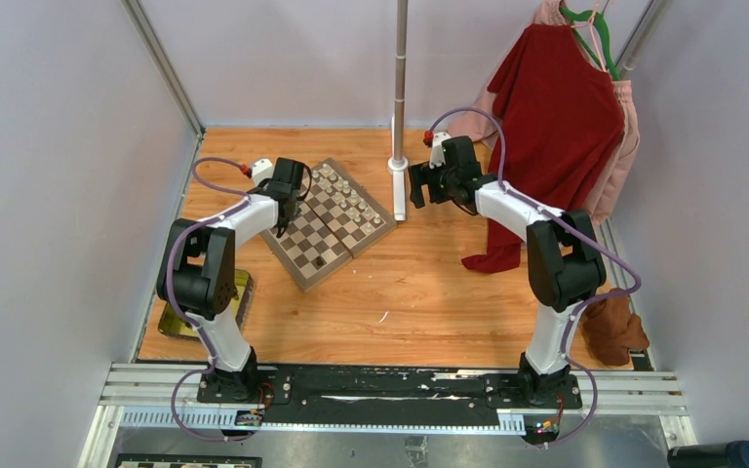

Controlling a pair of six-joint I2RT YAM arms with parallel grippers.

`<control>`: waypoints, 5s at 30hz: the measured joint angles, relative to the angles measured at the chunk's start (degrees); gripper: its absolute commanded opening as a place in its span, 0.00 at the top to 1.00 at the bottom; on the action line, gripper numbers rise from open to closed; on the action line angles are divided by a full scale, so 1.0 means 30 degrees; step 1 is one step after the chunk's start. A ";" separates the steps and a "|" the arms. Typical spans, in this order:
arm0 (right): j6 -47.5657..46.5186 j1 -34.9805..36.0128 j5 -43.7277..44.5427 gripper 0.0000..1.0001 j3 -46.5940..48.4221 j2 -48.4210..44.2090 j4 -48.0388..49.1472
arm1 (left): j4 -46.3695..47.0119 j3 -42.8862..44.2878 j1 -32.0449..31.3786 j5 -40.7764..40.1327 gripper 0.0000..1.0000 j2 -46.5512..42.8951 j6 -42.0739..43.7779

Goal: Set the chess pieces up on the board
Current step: Place the chess piece on the chessboard, then pick up the storage box at the center of the board.

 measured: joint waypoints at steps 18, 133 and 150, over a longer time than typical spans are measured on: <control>0.0007 0.0000 -0.0029 0.10 0.0000 0.0000 0.0000 | -0.0532 0.0000 0.0000 -0.0007 0.59 0.0000 0.0015; 0.0262 0.1086 -0.0299 0.12 -0.0576 -0.2106 0.0124 | -0.6674 -0.6295 0.3089 0.0000 0.73 -0.6980 -1.0601; 0.0262 0.1086 -0.0291 0.12 -0.0576 -0.2106 0.0131 | -0.7009 -0.6127 0.3118 0.0335 0.94 -0.6732 -1.0316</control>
